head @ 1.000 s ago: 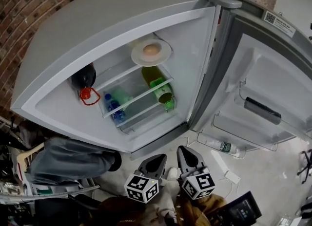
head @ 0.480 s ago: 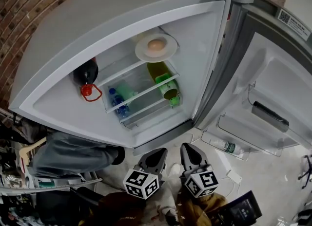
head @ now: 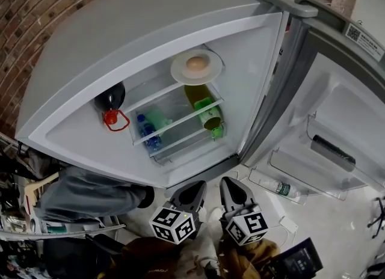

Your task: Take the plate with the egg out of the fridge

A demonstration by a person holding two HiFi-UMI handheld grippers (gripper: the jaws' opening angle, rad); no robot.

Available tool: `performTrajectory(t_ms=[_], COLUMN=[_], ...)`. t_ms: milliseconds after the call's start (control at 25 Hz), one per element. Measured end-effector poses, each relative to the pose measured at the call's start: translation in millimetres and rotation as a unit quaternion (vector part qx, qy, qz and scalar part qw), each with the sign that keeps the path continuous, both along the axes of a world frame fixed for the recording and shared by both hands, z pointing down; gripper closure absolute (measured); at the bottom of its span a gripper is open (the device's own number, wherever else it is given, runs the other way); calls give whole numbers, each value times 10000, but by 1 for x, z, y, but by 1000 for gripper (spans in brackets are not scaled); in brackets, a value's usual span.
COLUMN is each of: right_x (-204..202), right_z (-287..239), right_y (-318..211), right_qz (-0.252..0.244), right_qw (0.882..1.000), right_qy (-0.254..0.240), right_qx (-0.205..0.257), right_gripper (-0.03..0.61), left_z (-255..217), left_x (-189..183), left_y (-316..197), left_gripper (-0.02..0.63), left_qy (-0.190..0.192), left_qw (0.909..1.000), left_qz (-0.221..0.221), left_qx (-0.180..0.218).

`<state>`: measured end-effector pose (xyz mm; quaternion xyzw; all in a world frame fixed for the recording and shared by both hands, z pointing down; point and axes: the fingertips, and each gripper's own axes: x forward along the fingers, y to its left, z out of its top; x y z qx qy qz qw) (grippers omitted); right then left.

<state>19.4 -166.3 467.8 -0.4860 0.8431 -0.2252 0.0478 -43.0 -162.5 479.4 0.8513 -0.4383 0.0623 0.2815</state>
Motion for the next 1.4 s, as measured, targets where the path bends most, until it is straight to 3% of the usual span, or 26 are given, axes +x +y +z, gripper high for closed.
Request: performTrajectory(t_ms=[480,960,1400], right_x=[-1,-4,-17], right_z=[-17,-40,-41], right_y=[-18,-39,-49], right_qz=[269,333,183], right_qw=[9993,9976,9967], right_qy=[-207,97,317], right_qx=[164,602,723], right_gripper=[571,571,571], left_z=[-22,-39,-55], left_x=[1,-14,-9], left_y=[-25,-55,-66], left_gripper=[606,606,604], left_qy=[285,618,1108], left_qw=[9991,9958,9926], left_qz=[-216,-576,-322], left_qx=[243,366,375])
